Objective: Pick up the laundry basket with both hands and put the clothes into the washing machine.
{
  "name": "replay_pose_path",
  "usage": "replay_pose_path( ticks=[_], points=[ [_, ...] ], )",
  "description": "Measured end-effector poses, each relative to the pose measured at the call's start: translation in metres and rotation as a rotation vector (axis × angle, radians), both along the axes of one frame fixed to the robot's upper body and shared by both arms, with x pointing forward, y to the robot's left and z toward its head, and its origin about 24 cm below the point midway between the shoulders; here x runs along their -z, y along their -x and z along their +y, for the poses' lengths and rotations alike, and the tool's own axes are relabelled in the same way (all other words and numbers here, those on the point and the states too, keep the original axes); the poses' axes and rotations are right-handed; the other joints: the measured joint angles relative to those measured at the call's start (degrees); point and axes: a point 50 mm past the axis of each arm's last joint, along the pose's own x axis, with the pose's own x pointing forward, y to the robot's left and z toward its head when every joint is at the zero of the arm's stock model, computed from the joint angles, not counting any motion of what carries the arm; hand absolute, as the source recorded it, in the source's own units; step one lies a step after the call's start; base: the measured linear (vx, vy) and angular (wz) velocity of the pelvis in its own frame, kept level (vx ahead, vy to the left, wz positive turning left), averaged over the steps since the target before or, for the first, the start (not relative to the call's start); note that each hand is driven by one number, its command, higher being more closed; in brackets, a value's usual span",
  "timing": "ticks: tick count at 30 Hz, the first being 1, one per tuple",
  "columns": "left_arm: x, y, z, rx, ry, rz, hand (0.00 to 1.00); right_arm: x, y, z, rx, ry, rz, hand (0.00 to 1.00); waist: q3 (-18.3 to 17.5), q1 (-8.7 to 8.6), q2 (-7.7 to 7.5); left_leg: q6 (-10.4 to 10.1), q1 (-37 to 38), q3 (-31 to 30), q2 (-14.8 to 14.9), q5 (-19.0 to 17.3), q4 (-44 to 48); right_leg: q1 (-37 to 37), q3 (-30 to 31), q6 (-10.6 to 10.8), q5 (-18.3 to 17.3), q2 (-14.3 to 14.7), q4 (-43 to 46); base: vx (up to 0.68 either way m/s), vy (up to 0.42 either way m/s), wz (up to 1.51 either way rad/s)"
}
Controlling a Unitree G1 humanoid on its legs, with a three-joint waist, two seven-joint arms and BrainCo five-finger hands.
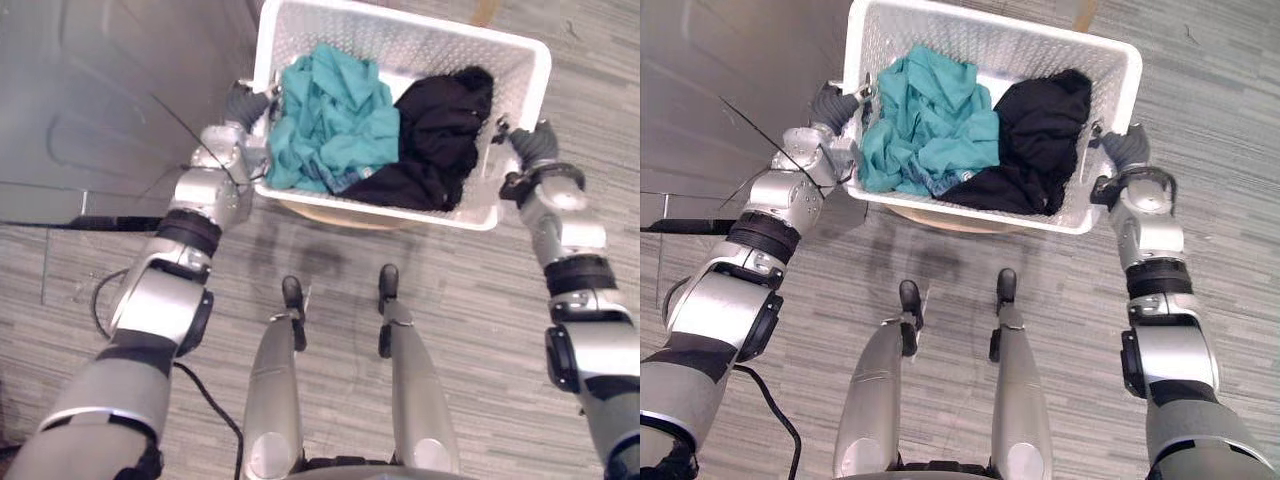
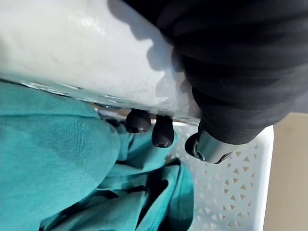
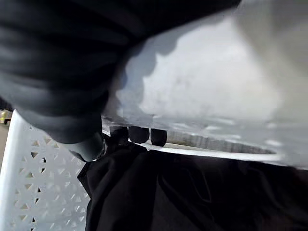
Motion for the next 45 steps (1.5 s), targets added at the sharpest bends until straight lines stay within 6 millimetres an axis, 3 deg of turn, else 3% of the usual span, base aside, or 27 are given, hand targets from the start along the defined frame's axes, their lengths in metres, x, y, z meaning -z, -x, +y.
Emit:
replay_pose_path(
  ticks=[3, 4, 5, 8, 14, 20, 27, 31, 36, 42, 45],
  points=[
    [0.004, 0.0, 0.004, -0.01, 0.015, 0.017, 1.0, 0.005, -0.003, 0.005, -0.006, 0.0, 0.025, 1.0, 0.0, 0.07, 0.0, 0.0, -0.8, 0.1, 0.6, 0.0, 1.3, 0.0, 0.2, 0.0, 0.7, 0.4, -0.6, 0.0, 0.01, -0.08],
    [0.004, 0.0, 0.006, -0.01, 0.025, 0.014, 1.0, 0.003, -0.004, 0.007, -0.007, -0.002, 0.021, 0.0, 0.0, 0.02, 0.0, 0.0, -1.0, 0.1, 0.7, -0.1, 1.5, 0.0, 0.2, 0.1, 1.1, 0.5, -1.0, -0.03, 0.008, -0.16],
    [0.001, 0.0, 0.009, -0.018, 0.042, 0.005, 0.0, -0.007, -0.007, 0.01, -0.007, -0.004, 0.003, 0.0, 0.0, -0.13, 0.0, 0.1, -1.6, 0.1, 0.9, -0.6, 2.1, -0.1, 0.4, 0.1, 1.3, 0.8, -1.8, -0.04, 0.007, -0.17],
    [-0.003, 0.001, 0.017, -0.039, 0.096, -0.014, 0.0, -0.021, -0.012, 0.015, -0.017, -0.009, -0.023, 0.0, 0.0, -0.72, 0.0, 0.8, -2.5, 0.1, 1.3, -1.3, 2.6, -0.6, 0.6, 0.0, 2.3, 1.2, -2.7, -0.07, 0.013, -0.13],
    [0.005, 0.002, 0.031, -0.105, 0.156, 0.003, 0.0, -0.024, -0.014, 0.021, -0.053, -0.023, -0.03, 0.0, 0.0, -0.77, 0.0, 0.8, -2.6, 0.1, 1.6, -1.3, 2.6, -0.9, 0.8, -0.3, 2.6, 1.7, -3.0, -0.05, -0.011, -0.04],
    [0.006, 0.004, 0.044, -0.16, 0.21, -0.005, 0.0, -0.06, -0.016, 0.033, -0.104, -0.029, -0.158, 0.0, 0.0, -0.75, 0.0, 0.8, -2.6, 0.1, 2.4, -1.2, 2.6, -0.8, 1.1, -0.7, 3.6, 2.4, -3.6, -0.02, -0.013, -0.05],
    [0.003, 0.006, 0.052, -0.201, 0.182, -0.014, 0.0, -0.063, -0.015, 0.03, -0.102, -0.021, -0.164, 0.0, 0.0, -0.71, 0.0, 0.8, 0.4, 0.7, 2.4, -1.2, 1.7, 1.4, 1.3, -0.7, 3.6, 2.4, -3.8, 0.0, 0.0, 0.0],
    [-0.01, 0.01, 0.065, -0.231, 0.136, -0.06, 0.0, -0.066, -0.009, 0.008, -0.057, 0.008, -0.169, 0.0, 0.0, -0.82, 0.0, 0.6, 2.0, 1.0, 2.2, -1.1, 0.6, 2.8, 1.4, -0.7, 3.6, 2.3, -4.5, 0.0, -0.008, 0.01],
    [-0.013, 0.018, 0.083, -0.277, 0.102, -0.1, 0.0, -0.032, 0.007, -0.033, 0.05, -0.054, -0.124, 0.0, 0.0, -0.73, 0.01, 0.6, 4.7, 1.3, 1.9, -1.1, -0.2, 5.1, 1.4, -0.6, 3.5, 2.1, -4.6, 0.0, -0.006, 0.0],
    [-0.009, 0.03, 0.089, -0.287, 0.019, -0.17, 0.0, 0.018, 0.06, -0.092, 0.224, -0.076, -0.121, 0.0, -0.1, -1.03, 0.02, 0.6, 8.8, 1.0, 0.7, -1.0, -2.0, 8.9, 0.5, -0.4, 2.2, 0.9, -4.4, 0.01, -0.005, 0.12],
    [0.001, 0.04, 0.088, -0.283, -0.006, -0.196, 0.0, 0.039, 0.099, -0.118, 0.322, -0.069, -0.113, 0.0, -0.1, -0.92, 0.03, 0.6, 11.2, 0.5, 0.2, -1.0, -3.0, 11.2, -0.2, -0.3, 1.1, 0.4, -3.9, 0.03, -0.007, 0.18]
  ],
)
